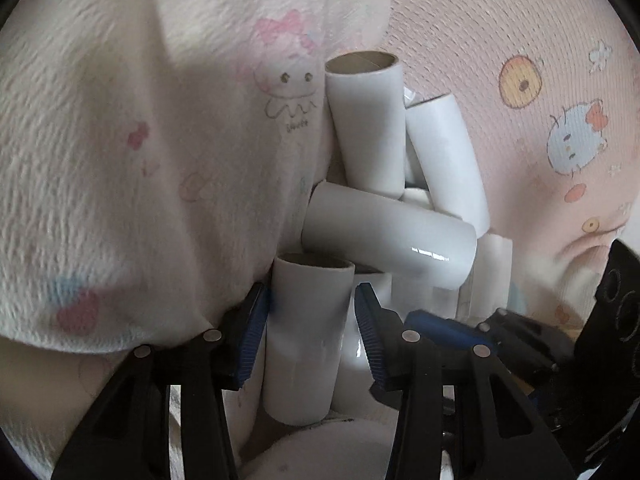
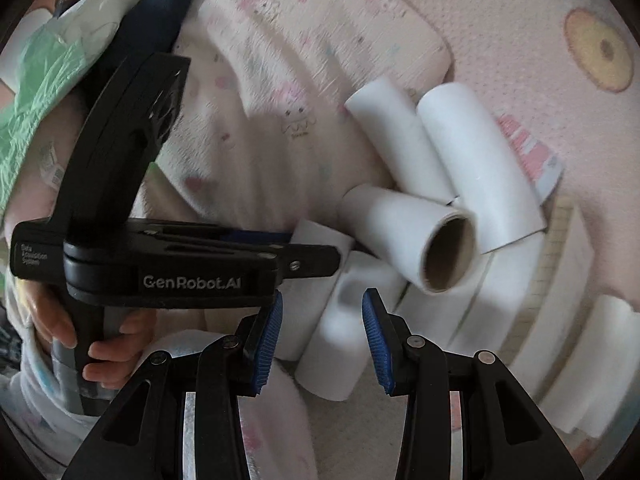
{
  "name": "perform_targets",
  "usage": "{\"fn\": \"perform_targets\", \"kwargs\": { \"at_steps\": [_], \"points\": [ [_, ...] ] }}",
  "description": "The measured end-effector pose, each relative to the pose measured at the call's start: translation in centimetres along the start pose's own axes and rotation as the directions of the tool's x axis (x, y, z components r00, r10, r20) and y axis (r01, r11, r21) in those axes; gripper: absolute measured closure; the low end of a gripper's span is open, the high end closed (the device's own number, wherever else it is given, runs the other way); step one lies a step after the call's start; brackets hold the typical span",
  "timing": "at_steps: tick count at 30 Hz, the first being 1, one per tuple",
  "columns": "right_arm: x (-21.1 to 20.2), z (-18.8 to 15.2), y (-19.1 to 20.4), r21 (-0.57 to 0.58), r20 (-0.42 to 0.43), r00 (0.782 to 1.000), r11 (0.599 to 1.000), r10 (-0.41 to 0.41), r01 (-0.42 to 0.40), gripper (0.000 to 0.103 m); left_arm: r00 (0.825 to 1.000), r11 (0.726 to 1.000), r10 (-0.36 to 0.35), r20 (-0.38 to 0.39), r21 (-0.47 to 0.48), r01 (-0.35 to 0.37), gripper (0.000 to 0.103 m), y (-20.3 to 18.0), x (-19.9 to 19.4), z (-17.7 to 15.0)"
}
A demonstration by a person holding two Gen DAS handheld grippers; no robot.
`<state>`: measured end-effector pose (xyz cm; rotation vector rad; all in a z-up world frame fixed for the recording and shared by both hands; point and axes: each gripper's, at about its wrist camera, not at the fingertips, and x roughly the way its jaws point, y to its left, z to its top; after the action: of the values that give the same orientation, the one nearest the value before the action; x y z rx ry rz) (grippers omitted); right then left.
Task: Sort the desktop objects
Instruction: 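Close the left gripper around another white paper tube, then lift the tube with the left gripper and carry it over the box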
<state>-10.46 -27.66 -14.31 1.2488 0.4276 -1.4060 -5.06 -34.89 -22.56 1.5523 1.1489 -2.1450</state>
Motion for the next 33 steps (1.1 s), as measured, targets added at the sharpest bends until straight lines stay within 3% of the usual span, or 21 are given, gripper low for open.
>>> {"fn": "perform_targets", "kwargs": {
  "at_steps": [7, 11, 15, 24, 28, 33],
  "points": [
    [1.5, -0.1, 0.0, -0.013, -0.024, 1.0, 1.0, 0.018, -0.019, 0.065, 0.996, 0.997, -0.055, 0.071, 0.055, 0.051, 0.057, -0.6, -0.8, -0.4],
    [1.6, -0.1, -0.1, -0.006, 0.004, 0.999, 0.999, 0.043, -0.043, 0.065, 0.977, 0.986, -0.124, 0.176, 0.136, 0.101, 0.057, -1.3, -2.8, -1.0],
    [0.7, -0.3, -0.2, 0.003, 0.066, 0.994, 0.996, 0.087, -0.088, 0.065, 0.962, 0.974, -0.161, 0.219, 0.191, 0.119, 0.057, -2.5, -3.9, -1.1],
    [-3.1, -1.6, -0.6, 0.009, 0.176, 0.984, 1.0, 0.003, -0.004, 0.065, 0.936, 0.948, -0.264, 0.231, 0.242, 0.207, 0.057, -5.9, -4.9, -1.5],
    [-5.1, -2.4, -1.8, 0.051, 0.208, 0.978, 0.999, -0.012, 0.002, 0.065, 0.935, 0.936, -0.272, 0.226, 0.287, 0.203, 0.057, -8.6, -5.1, -2.2],
    [-8.7, -4.0, -2.6, 0.076, 0.222, 0.97, 0.994, -0.098, 0.083, 0.065, 0.937, 0.914, -0.29, 0.196, 0.348, 0.21, 0.057, -12.0, -5.0, -3.8]
  ]
}}
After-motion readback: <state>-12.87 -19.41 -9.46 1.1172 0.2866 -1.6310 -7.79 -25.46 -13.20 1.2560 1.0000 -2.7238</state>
